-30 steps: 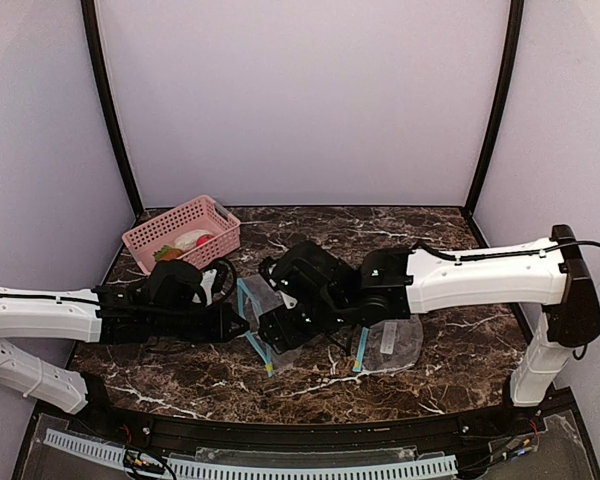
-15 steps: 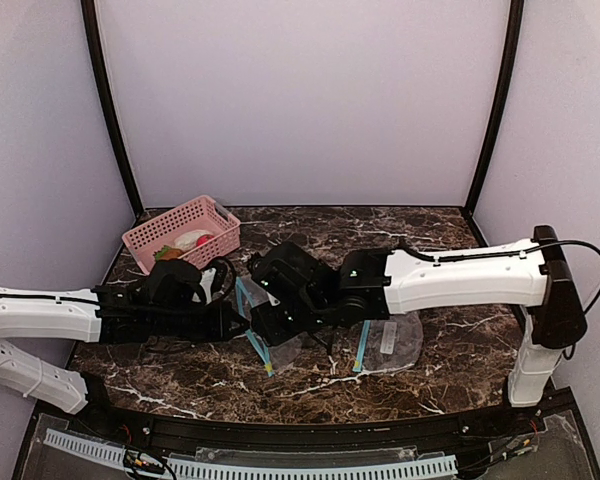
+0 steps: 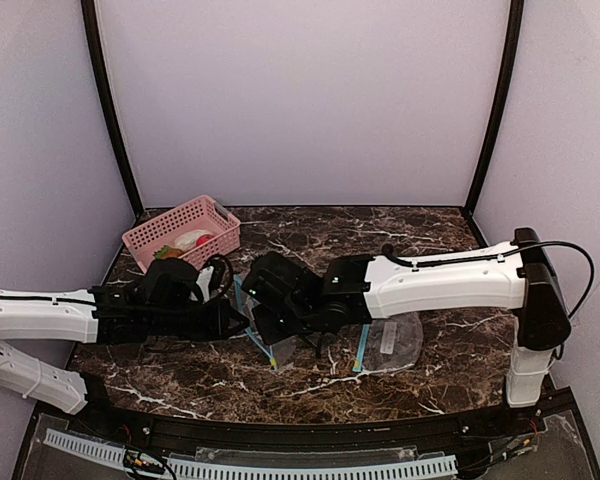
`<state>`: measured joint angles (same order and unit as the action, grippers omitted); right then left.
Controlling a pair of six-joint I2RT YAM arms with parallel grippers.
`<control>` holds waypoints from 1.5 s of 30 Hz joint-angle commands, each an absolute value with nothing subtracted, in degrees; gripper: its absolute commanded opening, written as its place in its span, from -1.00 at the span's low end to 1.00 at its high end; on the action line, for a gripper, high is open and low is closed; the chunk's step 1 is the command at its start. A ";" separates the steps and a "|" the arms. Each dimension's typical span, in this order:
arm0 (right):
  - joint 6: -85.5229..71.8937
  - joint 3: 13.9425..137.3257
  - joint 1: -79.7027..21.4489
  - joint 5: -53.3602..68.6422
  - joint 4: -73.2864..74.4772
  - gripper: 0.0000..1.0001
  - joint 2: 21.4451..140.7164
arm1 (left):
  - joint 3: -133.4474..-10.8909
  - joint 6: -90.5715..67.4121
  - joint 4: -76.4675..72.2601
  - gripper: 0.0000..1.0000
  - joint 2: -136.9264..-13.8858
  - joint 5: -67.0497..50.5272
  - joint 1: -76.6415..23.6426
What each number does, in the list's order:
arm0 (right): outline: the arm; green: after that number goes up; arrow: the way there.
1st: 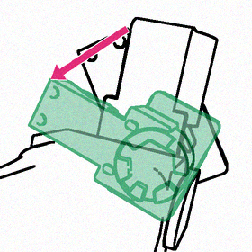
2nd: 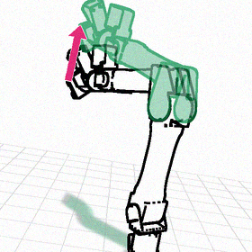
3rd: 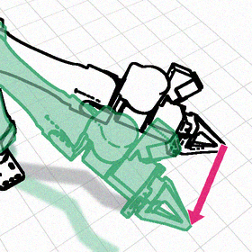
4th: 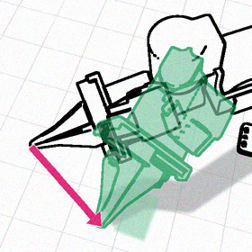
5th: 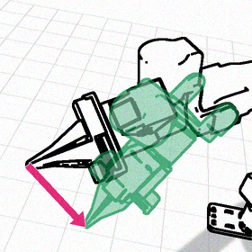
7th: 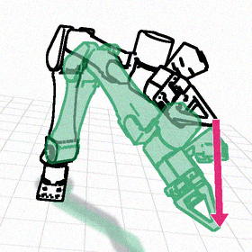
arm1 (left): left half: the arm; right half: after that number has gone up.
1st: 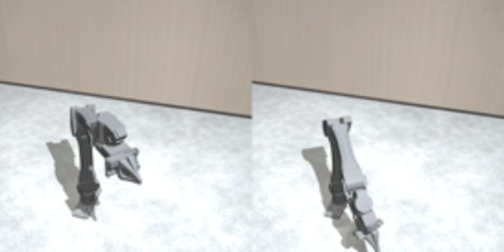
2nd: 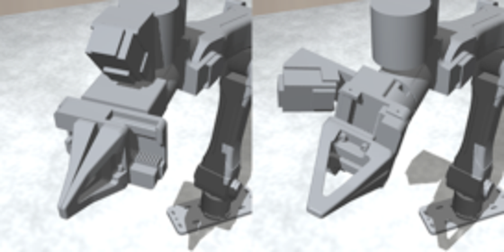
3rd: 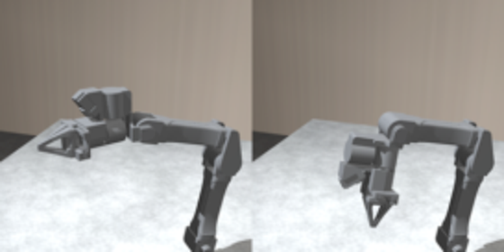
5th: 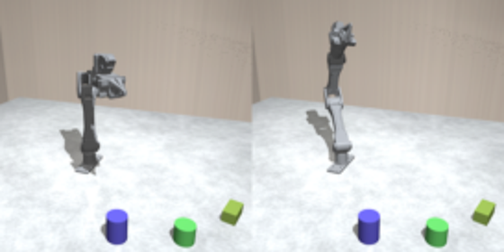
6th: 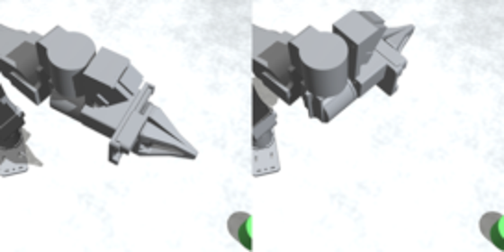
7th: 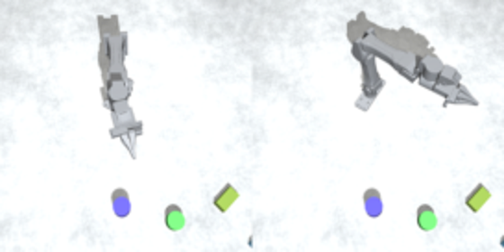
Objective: Place the food in the zip-top bag and seal the zipper
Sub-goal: Pass from the left arm to the right
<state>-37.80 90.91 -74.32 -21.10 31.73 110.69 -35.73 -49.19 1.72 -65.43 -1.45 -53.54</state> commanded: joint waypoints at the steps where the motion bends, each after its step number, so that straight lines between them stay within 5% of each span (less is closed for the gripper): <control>1: -39.78 92.16 -73.90 -23.99 33.27 -0.53 111.87 | -34.52 -49.51 1.56 -0.99 -63.91 -1.32 -53.37; 8: -40.91 90.74 -73.15 -24.96 34.70 -1.00 110.65 | -34.20 -49.36 6.52 -0.99 -63.27 3.38 -53.38; 15: -42.47 90.15 -72.91 -27.70 40.21 -1.00 108.13 | -30.86 -51.55 8.82 -0.99 -61.33 8.75 -52.04; 42: -46.24 88.20 -71.87 -22.19 45.50 -1.00 102.79 | -36.43 -45.21 -12.31 -0.99 -81.44 -11.62 -48.23; 45: -47.87 88.49 -71.34 -22.78 46.88 -1.00 104.08 | -35.96 -43.53 -13.55 -0.75 -78.89 -12.97 -48.23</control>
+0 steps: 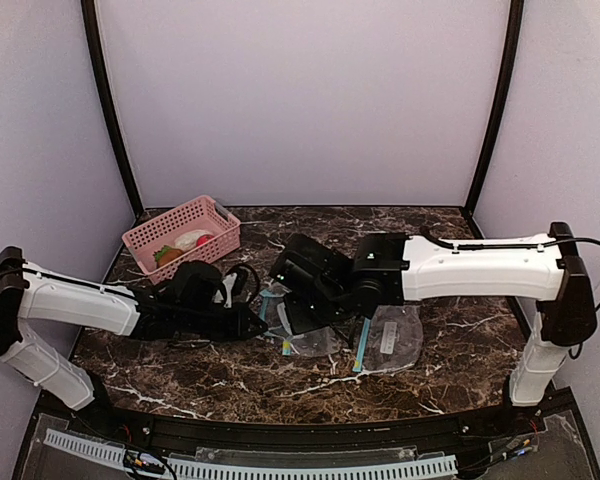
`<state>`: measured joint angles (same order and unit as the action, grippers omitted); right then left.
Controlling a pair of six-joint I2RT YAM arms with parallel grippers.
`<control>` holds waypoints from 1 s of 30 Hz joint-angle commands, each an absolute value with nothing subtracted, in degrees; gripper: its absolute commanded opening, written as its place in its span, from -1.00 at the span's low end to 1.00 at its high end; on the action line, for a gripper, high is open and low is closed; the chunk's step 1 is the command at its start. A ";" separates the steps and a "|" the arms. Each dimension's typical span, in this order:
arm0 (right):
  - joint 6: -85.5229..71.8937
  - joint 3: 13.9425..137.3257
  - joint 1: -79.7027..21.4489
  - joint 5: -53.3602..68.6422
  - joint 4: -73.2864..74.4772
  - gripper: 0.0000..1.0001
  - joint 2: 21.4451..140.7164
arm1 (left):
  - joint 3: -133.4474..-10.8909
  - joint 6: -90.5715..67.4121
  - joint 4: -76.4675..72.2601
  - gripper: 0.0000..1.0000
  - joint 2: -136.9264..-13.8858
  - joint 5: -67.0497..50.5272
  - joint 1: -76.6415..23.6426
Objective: Place the food in the zip-top bag and seal the zipper
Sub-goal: Pass from the left arm to the right, then pick up the fake vegetable from the bin.
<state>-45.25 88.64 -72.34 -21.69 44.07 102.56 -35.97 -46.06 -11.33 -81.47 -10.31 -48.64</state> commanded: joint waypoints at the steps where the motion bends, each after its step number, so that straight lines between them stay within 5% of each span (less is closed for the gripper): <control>1: -48.16 88.43 -71.14 -22.84 47.07 -1.00 104.39 | -36.15 -41.97 -12.84 -0.65 -76.94 -12.62 -48.25; 6: -48.86 88.30 -70.09 -22.88 49.02 -1.00 105.16 | -38.32 -37.85 -4.09 0.23 -70.29 -13.57 -48.25; 11: -48.61 87.64 -69.53 -23.02 50.07 -1.00 104.87 | -41.84 -35.76 7.54 0.57 -63.84 -16.60 -47.94; 21: -48.08 87.76 -68.95 -22.91 50.27 -1.00 104.85 | -57.70 -22.43 31.87 0.75 -64.39 -18.89 -32.90; 30: -47.48 88.15 -68.74 -22.59 49.99 -1.00 104.86 | -64.31 -18.51 32.20 0.76 -75.91 -16.03 -14.40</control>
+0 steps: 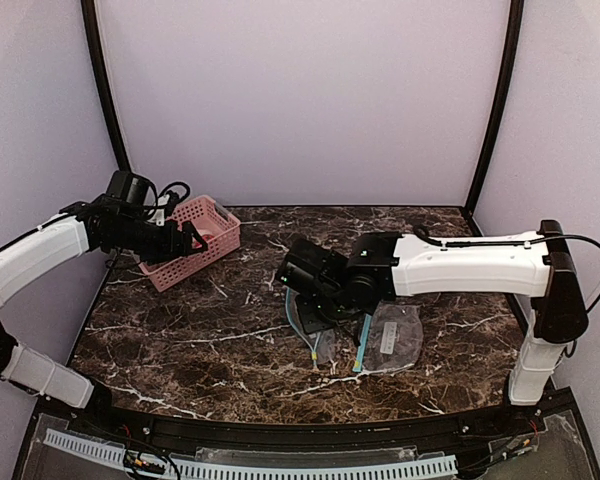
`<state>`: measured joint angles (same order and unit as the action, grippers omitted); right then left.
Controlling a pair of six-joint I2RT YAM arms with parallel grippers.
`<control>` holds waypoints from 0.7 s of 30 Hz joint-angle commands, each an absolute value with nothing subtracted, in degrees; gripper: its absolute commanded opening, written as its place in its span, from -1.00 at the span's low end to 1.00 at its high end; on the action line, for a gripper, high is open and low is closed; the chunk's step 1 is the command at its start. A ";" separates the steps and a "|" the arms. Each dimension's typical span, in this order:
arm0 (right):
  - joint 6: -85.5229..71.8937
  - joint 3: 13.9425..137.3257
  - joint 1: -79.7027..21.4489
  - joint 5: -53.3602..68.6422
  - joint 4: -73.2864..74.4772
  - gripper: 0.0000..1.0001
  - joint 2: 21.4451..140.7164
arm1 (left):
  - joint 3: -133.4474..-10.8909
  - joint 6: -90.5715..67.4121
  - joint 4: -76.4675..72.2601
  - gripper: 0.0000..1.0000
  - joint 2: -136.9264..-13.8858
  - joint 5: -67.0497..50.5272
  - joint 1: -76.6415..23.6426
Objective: Place the food in the zip-top bag and seal the zipper
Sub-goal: Pick up the fake vegetable from the bin.
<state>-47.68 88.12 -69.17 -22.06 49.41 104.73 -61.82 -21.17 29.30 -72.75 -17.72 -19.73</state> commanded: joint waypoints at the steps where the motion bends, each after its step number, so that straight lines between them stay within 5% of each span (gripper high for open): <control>1: -47.35 88.20 -68.72 -22.59 49.93 -1.00 104.85 | -64.99 -18.88 31.83 0.75 -77.69 -15.32 -13.44; 21: -44.94 87.34 -68.14 -21.93 48.53 -1.00 104.11 | -70.99 -20.70 24.39 0.67 -97.78 -9.39 -2.59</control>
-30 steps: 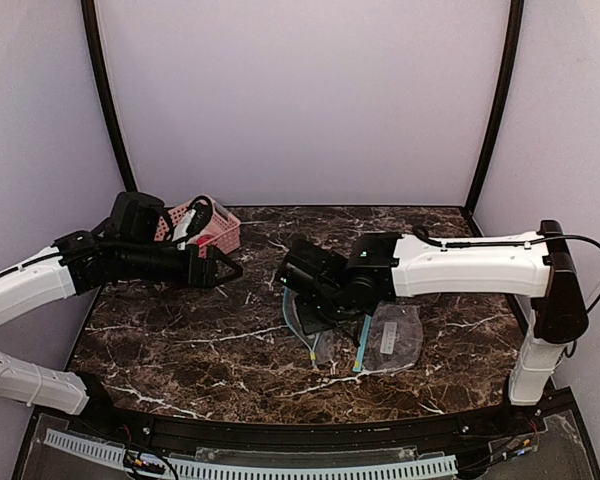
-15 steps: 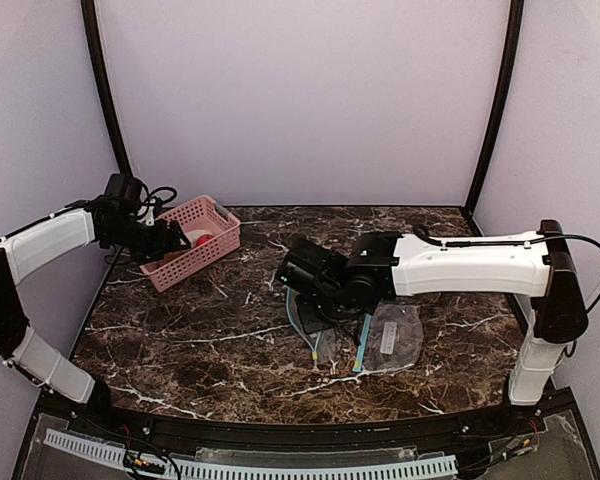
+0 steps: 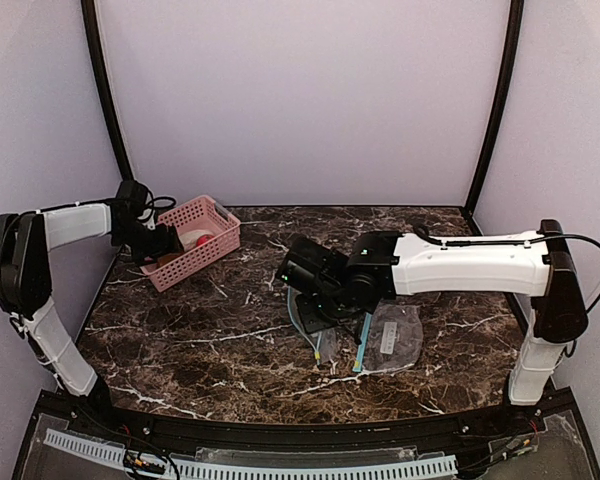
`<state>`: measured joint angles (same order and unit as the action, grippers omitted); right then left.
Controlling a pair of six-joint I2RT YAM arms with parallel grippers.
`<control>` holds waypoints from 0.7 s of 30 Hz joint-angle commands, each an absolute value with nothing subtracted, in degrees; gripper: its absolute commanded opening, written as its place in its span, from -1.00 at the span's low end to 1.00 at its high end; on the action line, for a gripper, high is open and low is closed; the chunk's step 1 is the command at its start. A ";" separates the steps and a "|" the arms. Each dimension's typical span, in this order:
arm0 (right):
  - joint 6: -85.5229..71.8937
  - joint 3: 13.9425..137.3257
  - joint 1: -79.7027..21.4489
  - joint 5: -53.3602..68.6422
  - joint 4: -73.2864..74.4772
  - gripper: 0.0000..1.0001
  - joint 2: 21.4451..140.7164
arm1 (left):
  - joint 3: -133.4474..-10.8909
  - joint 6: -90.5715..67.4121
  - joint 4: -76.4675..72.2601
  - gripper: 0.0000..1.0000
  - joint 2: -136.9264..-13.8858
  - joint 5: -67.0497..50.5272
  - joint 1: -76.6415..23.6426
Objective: Place the food in the zip-top bag and seal the zipper
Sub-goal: Pick up the fake vegetable from the bin.
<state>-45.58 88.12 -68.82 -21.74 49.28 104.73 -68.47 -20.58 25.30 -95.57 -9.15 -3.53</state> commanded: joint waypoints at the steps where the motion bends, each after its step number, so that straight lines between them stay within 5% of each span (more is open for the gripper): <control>1: -44.76 87.28 -68.07 -21.92 48.45 -1.00 104.09 | -71.67 -21.19 24.28 0.69 -99.09 -9.44 -2.34; 21: -42.26 88.94 -67.41 -19.92 46.94 -1.00 106.11 | -78.48 -19.76 18.38 0.76 -112.28 -15.76 -1.33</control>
